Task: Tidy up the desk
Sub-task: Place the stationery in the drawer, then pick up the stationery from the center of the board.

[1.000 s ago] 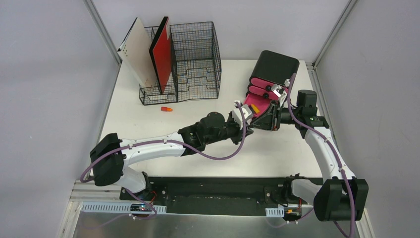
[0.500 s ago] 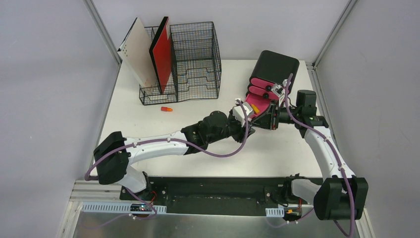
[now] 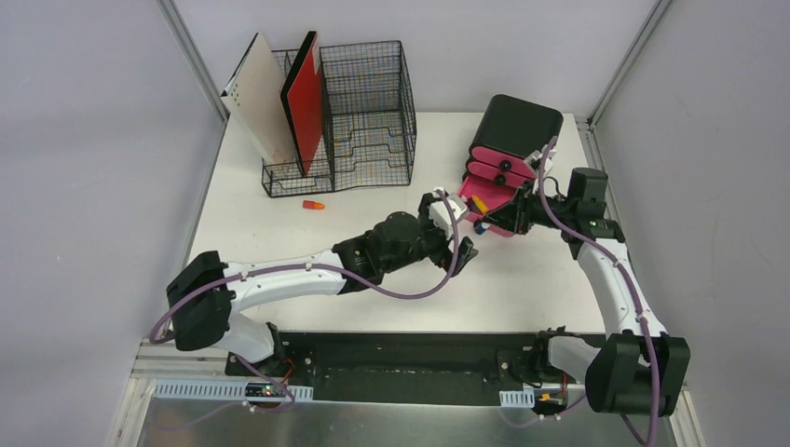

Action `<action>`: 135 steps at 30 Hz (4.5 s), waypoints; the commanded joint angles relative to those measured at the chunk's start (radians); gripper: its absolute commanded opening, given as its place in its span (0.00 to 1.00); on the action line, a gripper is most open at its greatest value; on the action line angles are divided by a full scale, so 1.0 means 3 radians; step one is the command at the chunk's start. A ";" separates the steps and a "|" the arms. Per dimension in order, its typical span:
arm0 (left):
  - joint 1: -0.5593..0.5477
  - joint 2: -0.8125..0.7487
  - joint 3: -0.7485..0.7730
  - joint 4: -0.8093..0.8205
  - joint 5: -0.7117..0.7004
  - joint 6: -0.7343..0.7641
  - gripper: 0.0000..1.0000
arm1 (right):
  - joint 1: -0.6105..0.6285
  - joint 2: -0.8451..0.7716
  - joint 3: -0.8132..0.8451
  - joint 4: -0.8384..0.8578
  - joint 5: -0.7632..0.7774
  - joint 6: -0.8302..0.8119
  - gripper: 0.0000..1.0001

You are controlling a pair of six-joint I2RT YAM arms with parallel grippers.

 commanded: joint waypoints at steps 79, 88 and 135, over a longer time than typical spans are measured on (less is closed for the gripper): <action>0.3199 0.0353 0.0031 -0.2315 -0.0563 -0.3222 0.61 | -0.0101 -0.0334 0.0120 -0.0375 0.0984 -0.1211 0.99; 0.3257 0.0815 0.0402 -0.2490 -0.0671 -0.3509 0.62 | -0.0101 -0.0339 0.0120 -0.0381 0.0978 -0.1212 0.99; 0.3410 0.0679 -0.0067 -0.2341 -0.0043 -0.2897 0.00 | -0.0133 -0.0275 0.0167 -0.0550 0.0655 -0.1288 0.99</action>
